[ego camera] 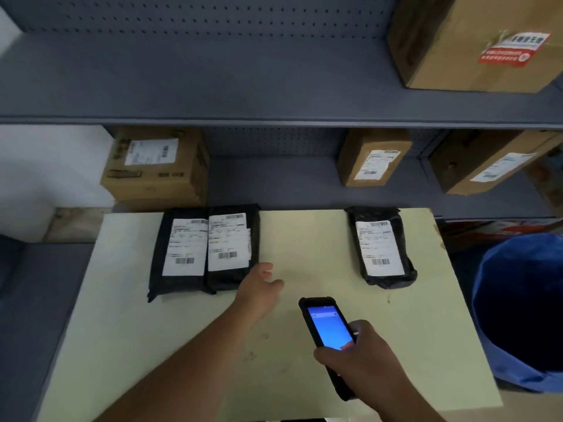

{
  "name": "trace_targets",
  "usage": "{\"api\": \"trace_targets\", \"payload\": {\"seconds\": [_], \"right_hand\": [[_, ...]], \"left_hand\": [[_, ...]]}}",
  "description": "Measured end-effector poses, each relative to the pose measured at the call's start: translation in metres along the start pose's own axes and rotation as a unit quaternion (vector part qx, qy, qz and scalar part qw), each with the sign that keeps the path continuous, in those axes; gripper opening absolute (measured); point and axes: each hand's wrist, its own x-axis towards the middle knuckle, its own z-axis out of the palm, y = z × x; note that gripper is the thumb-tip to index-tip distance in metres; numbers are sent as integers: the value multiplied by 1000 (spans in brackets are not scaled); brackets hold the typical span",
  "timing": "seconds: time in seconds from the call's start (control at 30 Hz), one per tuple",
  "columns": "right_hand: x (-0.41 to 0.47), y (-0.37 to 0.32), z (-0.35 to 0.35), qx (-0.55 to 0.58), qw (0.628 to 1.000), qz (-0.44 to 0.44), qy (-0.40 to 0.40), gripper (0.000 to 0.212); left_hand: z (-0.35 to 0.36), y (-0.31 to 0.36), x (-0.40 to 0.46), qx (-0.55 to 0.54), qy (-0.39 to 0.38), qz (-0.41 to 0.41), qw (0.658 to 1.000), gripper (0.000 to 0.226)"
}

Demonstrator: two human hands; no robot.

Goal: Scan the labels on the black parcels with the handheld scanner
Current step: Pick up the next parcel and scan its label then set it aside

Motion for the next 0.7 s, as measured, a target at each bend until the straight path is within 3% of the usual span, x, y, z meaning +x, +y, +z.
{"api": "trace_targets", "payload": {"seconds": [0.43, 0.7], "right_hand": [[-13, -57, 72, -51, 997, -38, -44, 49], [-14, -78, 99, -64, 996, -43, -50, 46]], "left_hand": [[-121, -53, -1, -32, 129, -12, 991, 46], [-167, -85, 16, -43, 233, -42, 971, 52]]}}
